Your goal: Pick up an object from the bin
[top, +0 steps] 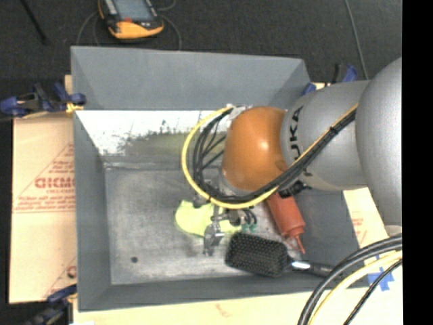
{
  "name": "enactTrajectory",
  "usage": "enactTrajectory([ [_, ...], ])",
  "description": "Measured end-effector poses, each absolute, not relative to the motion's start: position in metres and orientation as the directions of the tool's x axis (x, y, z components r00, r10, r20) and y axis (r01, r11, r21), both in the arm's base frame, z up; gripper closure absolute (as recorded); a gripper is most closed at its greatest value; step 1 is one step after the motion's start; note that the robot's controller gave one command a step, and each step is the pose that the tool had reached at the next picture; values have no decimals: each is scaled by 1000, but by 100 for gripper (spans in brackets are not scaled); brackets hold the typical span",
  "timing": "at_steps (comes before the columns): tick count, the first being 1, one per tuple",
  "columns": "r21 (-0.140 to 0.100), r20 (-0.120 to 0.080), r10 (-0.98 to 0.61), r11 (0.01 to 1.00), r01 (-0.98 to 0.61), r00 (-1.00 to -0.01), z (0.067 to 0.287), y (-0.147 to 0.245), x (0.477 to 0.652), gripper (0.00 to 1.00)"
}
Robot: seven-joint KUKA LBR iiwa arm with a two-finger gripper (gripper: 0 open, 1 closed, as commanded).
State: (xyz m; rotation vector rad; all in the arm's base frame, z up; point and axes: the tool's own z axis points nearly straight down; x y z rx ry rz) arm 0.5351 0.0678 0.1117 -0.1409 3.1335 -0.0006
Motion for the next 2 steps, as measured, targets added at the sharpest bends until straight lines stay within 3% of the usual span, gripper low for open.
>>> enactTrajectory([
  [1,0,-1,20,1000,20,-1000,91,91,565,0],
  [2,1,-4,-562,827,-562,-827,74,73,589,100],
])
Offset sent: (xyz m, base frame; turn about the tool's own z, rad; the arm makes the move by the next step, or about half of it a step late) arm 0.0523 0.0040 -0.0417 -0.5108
